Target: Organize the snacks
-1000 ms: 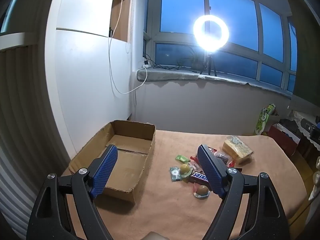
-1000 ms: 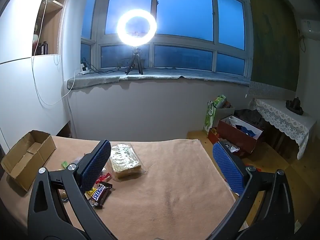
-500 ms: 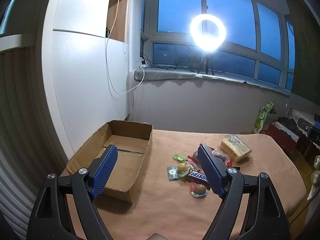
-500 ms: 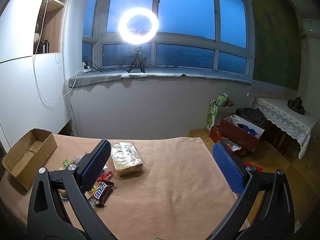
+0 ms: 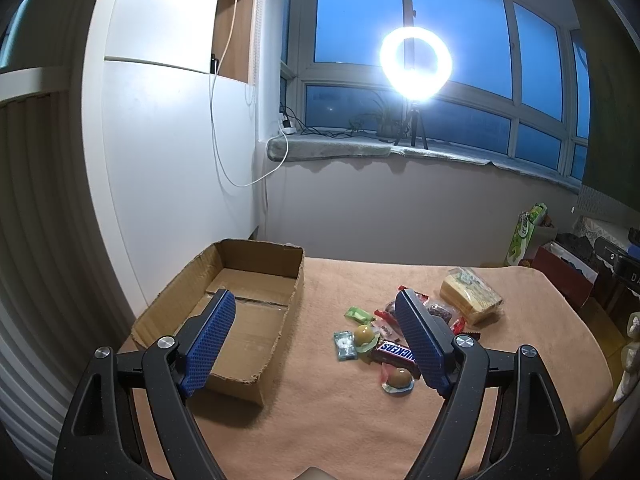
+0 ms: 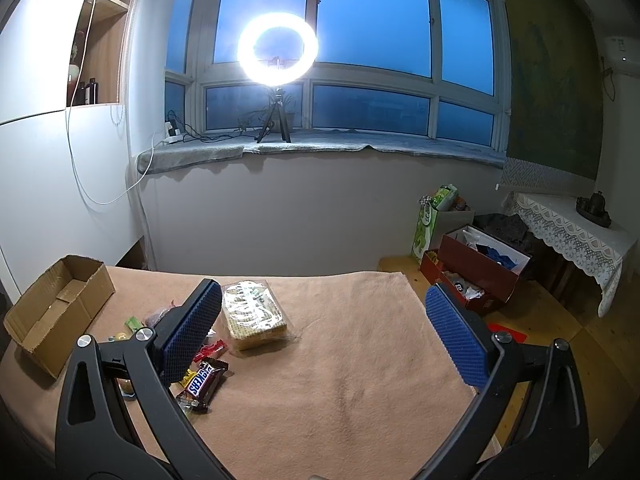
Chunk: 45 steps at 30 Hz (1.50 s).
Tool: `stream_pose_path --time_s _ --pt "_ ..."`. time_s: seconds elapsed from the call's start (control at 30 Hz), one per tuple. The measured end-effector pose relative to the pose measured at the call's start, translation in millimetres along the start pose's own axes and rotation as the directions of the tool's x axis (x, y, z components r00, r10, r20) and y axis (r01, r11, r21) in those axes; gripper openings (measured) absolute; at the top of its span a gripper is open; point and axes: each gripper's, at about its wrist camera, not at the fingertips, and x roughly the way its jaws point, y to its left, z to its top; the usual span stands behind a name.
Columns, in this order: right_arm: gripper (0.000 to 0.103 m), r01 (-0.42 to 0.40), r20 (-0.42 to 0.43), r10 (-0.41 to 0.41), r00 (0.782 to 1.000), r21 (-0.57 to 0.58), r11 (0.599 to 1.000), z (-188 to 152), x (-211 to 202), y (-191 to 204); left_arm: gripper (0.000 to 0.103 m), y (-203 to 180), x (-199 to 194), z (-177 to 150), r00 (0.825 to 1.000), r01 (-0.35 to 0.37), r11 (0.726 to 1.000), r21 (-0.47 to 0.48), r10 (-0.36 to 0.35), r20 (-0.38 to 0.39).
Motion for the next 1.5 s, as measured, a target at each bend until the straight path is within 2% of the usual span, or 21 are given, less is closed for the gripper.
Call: stream_pose_path --time_s 1.5 --pt "0.103 -0.001 -0.017 0.001 1.000 0.004 1.000 -10 6 1 0.082 -5 2 -3 1.000 0.009 1.000 0.007 -0.009 -0.011"
